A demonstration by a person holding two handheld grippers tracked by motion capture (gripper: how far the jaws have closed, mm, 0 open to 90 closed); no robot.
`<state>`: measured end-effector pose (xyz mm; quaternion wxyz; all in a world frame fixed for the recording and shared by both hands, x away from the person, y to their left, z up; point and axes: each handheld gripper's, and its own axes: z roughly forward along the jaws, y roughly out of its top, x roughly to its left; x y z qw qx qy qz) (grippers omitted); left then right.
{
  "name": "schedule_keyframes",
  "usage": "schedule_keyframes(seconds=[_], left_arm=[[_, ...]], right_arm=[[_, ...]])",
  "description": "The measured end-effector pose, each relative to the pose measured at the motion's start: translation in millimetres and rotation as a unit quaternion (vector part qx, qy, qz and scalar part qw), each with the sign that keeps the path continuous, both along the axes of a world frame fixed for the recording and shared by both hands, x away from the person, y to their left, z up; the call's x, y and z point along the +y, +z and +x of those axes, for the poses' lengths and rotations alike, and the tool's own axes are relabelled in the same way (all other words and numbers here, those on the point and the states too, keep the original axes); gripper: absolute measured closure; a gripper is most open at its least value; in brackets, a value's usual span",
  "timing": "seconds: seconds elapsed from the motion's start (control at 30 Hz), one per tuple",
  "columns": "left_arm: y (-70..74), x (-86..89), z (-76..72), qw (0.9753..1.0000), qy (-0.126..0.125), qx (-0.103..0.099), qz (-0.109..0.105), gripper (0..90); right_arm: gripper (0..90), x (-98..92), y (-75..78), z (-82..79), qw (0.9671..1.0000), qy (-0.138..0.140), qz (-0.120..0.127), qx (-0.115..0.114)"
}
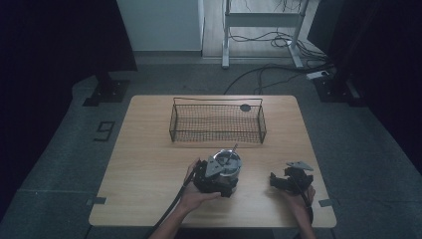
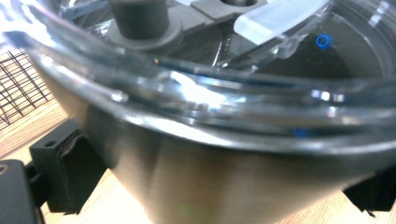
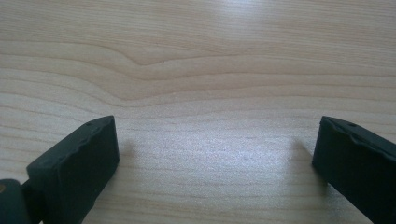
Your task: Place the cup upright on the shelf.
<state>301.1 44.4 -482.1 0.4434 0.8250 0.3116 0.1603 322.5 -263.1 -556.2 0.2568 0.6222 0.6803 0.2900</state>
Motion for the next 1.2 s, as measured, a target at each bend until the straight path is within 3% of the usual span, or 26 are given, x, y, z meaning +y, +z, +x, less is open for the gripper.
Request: schedule_keyframes(seconds=[0.5,1.2], left_arm=[[14.3,18.5,0.9,0.9994,0.012,-0.009,-0.032,4.2],[33.7,53.8,10.2,0.9971,0.047,-0.019,-0.056,4.2]], right_arm=[[0.1,0.0,0.0,0.0,1.0000,0.000,0.000,0.000],[0.1,0.1,0.0,0.0,1.0000,0.000,0.000,0.000]])
